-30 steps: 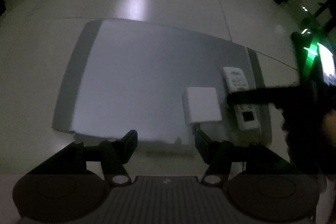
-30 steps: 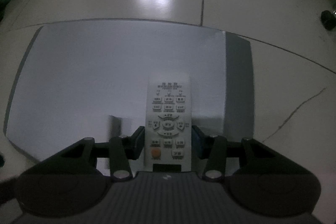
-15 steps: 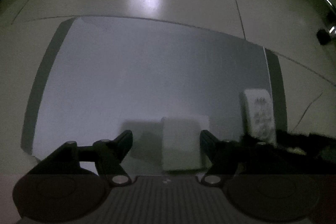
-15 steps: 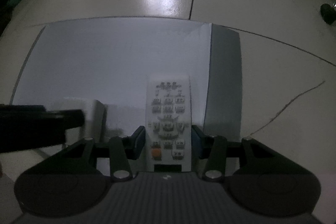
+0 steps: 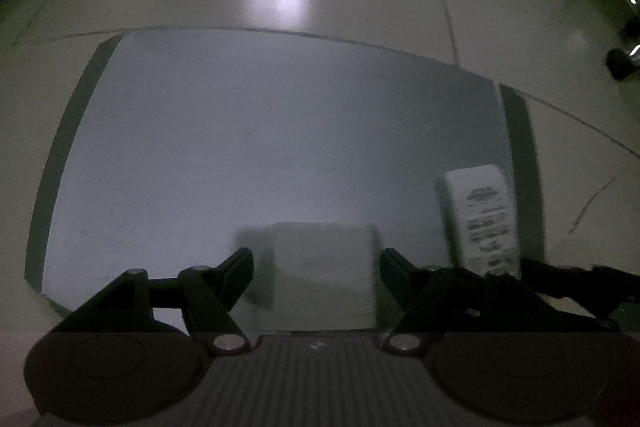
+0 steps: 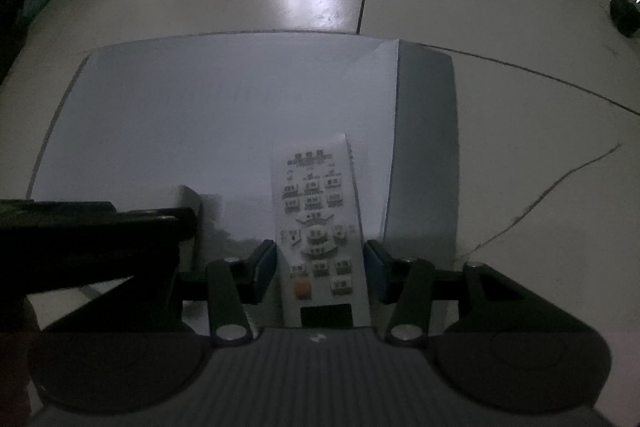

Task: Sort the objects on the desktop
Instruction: 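Grasp the white cube charger with the left tool while the right tool holds the remote, then lift the charger with the left tool while the right tool lifts the remote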

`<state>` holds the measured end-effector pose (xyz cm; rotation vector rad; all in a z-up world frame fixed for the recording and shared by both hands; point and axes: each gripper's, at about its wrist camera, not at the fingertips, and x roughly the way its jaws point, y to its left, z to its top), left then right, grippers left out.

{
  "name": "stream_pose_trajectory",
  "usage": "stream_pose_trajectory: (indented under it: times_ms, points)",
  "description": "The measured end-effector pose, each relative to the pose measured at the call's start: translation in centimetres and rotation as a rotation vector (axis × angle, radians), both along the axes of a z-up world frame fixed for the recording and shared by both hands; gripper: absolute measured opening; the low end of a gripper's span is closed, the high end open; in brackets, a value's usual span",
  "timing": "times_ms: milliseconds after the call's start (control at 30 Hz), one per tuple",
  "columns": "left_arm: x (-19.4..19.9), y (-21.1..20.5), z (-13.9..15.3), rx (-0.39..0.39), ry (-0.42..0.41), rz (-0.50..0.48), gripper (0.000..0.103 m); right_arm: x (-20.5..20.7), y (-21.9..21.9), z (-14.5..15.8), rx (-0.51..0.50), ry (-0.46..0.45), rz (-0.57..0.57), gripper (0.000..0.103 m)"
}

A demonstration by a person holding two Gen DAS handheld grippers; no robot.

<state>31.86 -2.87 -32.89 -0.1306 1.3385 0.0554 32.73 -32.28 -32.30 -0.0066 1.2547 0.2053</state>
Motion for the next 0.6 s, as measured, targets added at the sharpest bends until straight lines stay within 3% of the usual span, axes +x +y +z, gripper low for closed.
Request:
stream_pose_trajectory:
  times_ms: [33,267,367,600]
  points:
    - [0.0,0.3,-0.3,-0.027,0.009,0.009,0.053,-0.1,0.2,0.0,-0.007,-0.005,0.005,0.054]
    - [-0.3,2.1,-0.1,0.003,0.001,-0.012,0.052,-0.4,0.5,0.3,-0.02,-0.013,0.012,0.052]
    - [-0.7,4.2,0.1,0.059,-0.006,-0.024,0.052,-0.2,0.5,0.3,-0.021,-0.013,0.009,0.052]
    - [-1.7,9.4,0.4,0.08,0.004,-0.003,0.052,0.0,1.7,1.0,-0.016,-0.025,0.001,0.049]
